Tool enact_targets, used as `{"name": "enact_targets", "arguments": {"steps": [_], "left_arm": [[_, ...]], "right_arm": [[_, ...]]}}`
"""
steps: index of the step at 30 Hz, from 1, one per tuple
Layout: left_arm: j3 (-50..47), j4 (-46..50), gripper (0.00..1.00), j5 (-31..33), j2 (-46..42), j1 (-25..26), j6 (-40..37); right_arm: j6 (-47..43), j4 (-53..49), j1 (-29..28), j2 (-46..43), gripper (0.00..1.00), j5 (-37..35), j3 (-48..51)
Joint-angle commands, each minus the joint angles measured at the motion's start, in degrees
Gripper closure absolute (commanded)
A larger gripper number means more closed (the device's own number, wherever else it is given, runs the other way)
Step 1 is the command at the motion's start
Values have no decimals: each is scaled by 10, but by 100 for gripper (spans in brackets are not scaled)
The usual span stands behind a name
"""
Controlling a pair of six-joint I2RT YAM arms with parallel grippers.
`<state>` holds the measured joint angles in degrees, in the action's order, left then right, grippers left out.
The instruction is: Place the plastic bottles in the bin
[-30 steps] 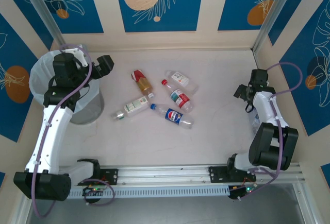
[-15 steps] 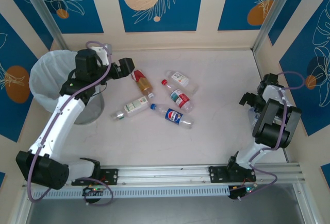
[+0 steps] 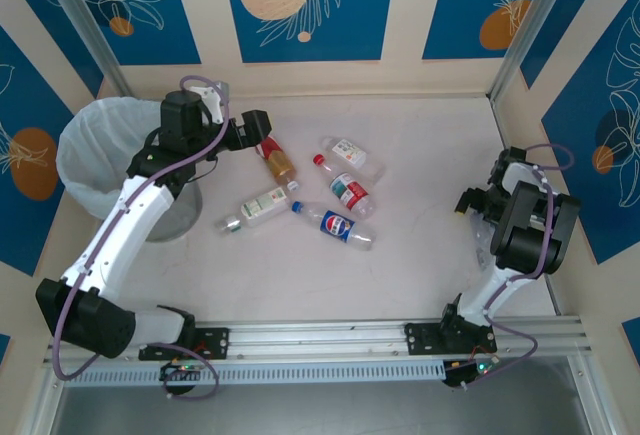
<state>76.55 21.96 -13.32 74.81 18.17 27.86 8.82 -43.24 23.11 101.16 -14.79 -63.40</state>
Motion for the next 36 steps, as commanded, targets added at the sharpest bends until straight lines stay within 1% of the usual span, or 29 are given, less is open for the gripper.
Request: {"name": "enact_targets", "arguments": {"steps": [1, 6, 10, 13, 17, 19, 24, 26, 30, 33, 36], "left_arm": [[17, 14, 1, 22, -4, 6, -23], [14, 14, 1, 24, -4, 7, -32], [9, 17, 1, 25, -4, 6, -40], [2, 17, 1, 27, -9, 6, -45], [-23, 5, 1, 34, -24, 6, -40], [-41, -8, 1, 33, -31, 6, -36], [-50, -3, 1, 30, -30, 6, -48], [-51, 3, 1, 28, -30, 7, -56], [-59, 8, 1, 9, -35, 7, -71], [-77, -4, 1, -25, -40, 7, -77], [-116, -40, 1, -62, -49, 7, -71]], "right_arm": [[0, -21, -10, 3, 16, 8, -14], [5, -35, -27, 12, 28, 19, -28], [10, -42, -45, 18, 31, 18, -41], [10, -49, -69, 20, 32, 24, -49], [23, -61, -94, 27, 39, 17, -61], [35, -71, -101, 34, 44, 25, -77], [53, -66, -132, 35, 45, 52, -93], [59, -63, -136, 34, 48, 60, -97], [64, -40, -150, 13, 50, 89, -86], [66, 0, -155, -21, 52, 145, -59], [75, 32, -155, -62, 55, 203, -33]]}}
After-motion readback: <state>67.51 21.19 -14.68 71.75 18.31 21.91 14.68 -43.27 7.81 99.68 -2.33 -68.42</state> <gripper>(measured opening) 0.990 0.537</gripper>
